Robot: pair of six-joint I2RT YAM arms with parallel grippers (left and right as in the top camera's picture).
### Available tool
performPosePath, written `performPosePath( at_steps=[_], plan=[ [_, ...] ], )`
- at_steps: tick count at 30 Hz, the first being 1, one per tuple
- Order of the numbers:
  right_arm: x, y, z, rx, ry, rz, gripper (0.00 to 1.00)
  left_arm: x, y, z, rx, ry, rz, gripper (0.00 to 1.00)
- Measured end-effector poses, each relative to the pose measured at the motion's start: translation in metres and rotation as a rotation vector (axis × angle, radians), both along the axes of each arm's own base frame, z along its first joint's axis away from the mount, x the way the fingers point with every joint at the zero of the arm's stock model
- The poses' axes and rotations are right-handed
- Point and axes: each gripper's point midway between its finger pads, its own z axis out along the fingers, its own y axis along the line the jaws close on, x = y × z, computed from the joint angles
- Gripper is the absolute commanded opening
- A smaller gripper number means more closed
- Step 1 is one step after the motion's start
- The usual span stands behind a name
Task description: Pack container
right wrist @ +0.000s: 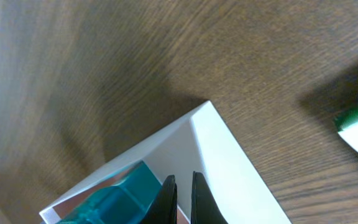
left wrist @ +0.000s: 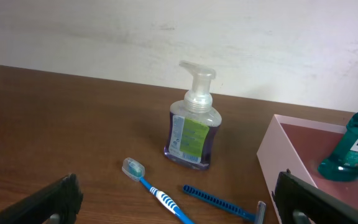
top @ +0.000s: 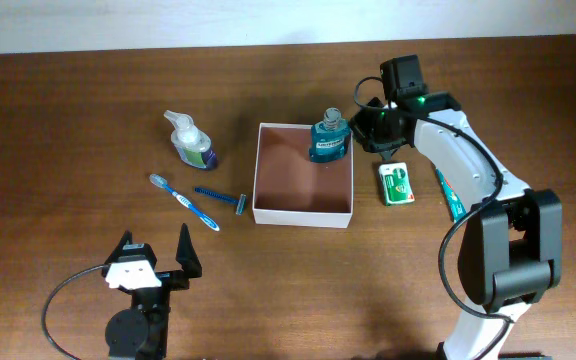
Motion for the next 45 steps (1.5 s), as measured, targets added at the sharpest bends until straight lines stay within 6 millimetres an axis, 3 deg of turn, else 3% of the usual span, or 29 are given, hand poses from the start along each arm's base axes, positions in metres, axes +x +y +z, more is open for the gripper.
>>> performPosePath(
  at_steps=[24,35,45],
  plan=[
    [0.002,-0.004,-0.001,-0.039,-0.014,-0.007,0.04,0.000,0.000,0.000,0.000,0.000,0.000,0.99],
    [-0.012,-0.015,-0.021,-0.091,0.044,-0.025,0.04,0.000,0.000,0.000,0.000,0.000,0.000,0.99],
    [-0.008,-0.011,-0.020,-0.072,0.030,-0.019,0.05,0.000,0.000,0.000,0.000,0.001,0.000,1.00]
  ],
)
